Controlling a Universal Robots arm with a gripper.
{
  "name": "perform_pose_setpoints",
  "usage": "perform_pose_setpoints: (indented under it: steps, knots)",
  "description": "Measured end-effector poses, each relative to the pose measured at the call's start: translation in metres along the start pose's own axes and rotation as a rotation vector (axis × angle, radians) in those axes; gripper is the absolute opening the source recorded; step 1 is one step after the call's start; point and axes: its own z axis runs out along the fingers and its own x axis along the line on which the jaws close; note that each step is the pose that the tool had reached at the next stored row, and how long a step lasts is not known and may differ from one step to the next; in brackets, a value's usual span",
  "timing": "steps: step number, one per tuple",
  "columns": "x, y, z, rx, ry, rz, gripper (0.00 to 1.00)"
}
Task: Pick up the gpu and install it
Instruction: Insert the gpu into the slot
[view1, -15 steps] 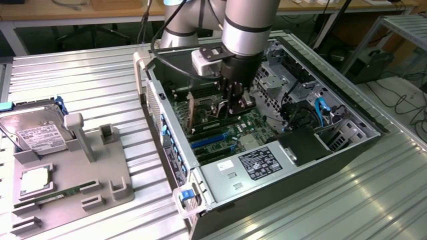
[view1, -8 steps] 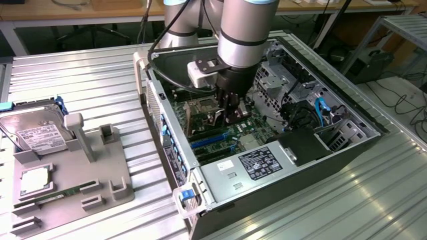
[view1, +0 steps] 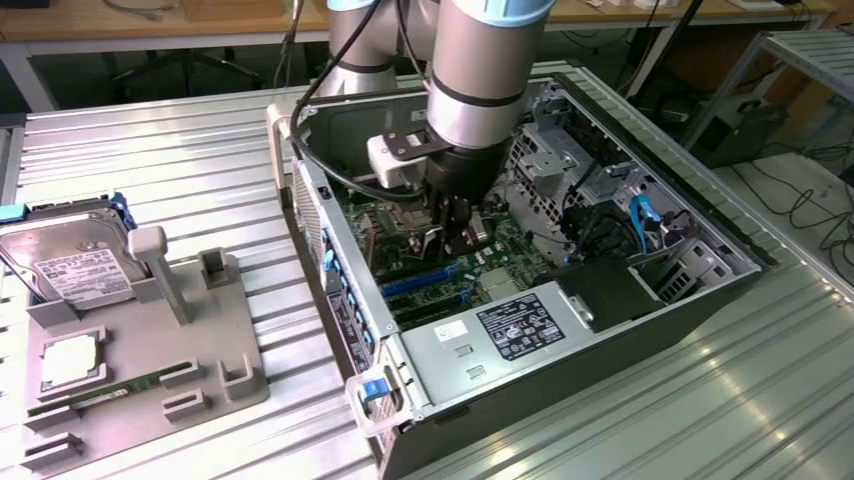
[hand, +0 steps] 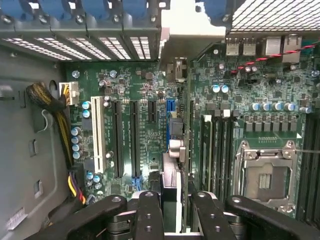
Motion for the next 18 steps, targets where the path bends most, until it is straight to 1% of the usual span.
perform_pose_setpoints:
  steps: [1, 2, 5, 9, 18]
  knots:
    - [0.000, 0.0012, 0.0005, 0.0027, 0.0002, 0.000, 0.28]
    - [0.000, 0.0032, 0.0007, 0.0075, -0.0005, 0.000, 0.28]
    - [0.000, 0.0046, 0.0023, 0.0077, -0.0007, 0.000, 0.28]
    - [0.000, 0.0057, 0.0095, 0.0073, -0.0007, 0.000, 0.28]
    - [0.002, 0.0106, 0.0145, 0.0065, -0.0005, 0.000, 0.28]
